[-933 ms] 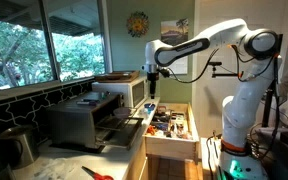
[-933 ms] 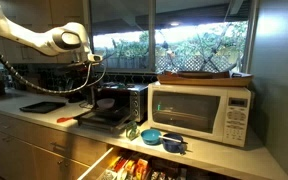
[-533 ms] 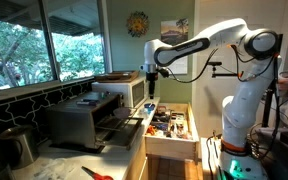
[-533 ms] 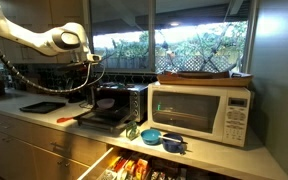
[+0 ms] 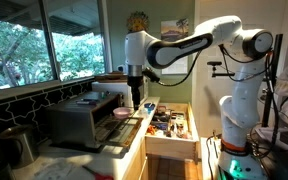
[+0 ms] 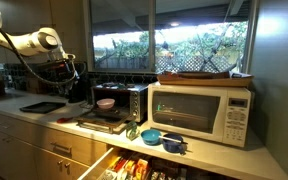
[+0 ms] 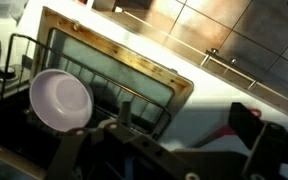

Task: Put the pair of scissors on top of the microwave on the left

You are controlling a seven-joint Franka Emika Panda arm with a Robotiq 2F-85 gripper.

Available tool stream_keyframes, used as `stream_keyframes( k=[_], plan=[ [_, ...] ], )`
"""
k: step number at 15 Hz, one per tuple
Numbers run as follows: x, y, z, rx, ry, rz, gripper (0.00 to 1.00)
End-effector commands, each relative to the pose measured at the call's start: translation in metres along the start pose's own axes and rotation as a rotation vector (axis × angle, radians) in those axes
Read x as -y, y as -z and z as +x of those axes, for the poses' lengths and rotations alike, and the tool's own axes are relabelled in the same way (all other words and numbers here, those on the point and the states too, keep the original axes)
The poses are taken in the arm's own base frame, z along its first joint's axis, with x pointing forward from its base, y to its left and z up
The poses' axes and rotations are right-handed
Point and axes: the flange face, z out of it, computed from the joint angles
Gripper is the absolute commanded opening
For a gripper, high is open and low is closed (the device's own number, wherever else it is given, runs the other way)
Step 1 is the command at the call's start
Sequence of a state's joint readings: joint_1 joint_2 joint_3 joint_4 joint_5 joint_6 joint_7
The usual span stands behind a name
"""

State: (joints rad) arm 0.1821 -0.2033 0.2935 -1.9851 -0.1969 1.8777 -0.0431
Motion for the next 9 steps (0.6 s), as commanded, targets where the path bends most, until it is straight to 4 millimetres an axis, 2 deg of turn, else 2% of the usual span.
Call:
stream_keyframes(
  k=[1,2,6,7,9],
  plan=[
    [0.013,0.003,0.009,-0.006,0.006,0.001,1.0],
    [0.016,0.002,0.01,-0.004,0.012,0.003,1.0],
    [-0.003,0.001,0.006,-0.003,-0.012,0.003,1.0],
    [-0.005,-0.002,0.012,0.004,-0.143,0.072,1.0],
    [0.011,-0.019,0.029,0.016,-0.21,0.147,1.0]
  ],
)
